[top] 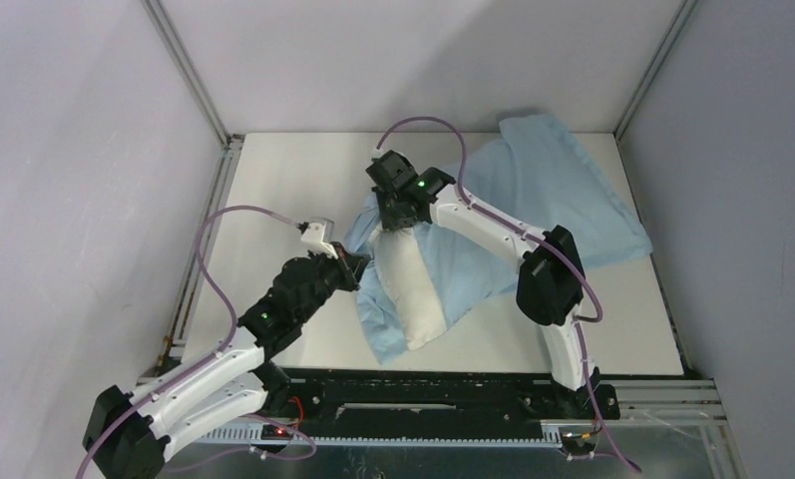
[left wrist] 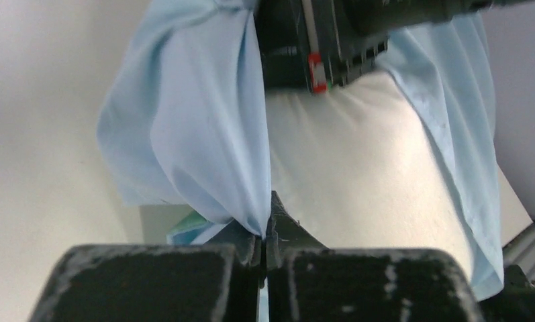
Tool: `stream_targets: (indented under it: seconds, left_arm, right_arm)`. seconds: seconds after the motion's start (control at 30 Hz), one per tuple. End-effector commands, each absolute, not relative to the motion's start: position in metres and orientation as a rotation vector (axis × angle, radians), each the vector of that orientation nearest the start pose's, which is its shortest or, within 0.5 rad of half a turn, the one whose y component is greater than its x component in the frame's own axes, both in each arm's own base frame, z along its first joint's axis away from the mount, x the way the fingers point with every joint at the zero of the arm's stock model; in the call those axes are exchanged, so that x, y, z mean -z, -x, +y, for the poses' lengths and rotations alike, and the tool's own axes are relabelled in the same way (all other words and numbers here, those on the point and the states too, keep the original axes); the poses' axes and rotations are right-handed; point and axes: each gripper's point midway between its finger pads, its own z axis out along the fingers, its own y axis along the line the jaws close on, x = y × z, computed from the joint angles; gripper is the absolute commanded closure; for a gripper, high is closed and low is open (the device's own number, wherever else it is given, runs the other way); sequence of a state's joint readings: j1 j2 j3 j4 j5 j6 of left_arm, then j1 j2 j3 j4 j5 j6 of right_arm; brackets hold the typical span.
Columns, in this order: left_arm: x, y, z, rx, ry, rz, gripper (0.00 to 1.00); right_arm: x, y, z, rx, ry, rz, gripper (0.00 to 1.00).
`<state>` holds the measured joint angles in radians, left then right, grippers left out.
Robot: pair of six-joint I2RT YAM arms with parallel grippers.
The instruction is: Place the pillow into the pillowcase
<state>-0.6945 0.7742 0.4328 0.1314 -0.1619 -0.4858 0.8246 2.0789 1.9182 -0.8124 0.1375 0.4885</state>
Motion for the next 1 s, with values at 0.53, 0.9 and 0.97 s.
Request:
stream_targets:
  seconds: [0.53, 0.9, 0.97]
  left_arm:
    - [-0.169, -0.282, -0.222, 0.853, 0.128, 2.009, 1.0]
    - [-0.195, -0.319, -0.233, 0.906, 0.135, 2.003, 1.0]
    - [-0.203, -0.327, -0.234, 0.916, 0.138, 1.993, 1.0]
  right_arm:
    - [-0.269, -0.325, 0.38, -0.638, 0.438, 2.157, 0.41]
    - [-0.269, -0.232, 0.343, -0.401, 0.763, 2.072, 0.27]
    - [-0.253, -0.213, 0.339, -0.354, 0.837, 2.073, 0.24]
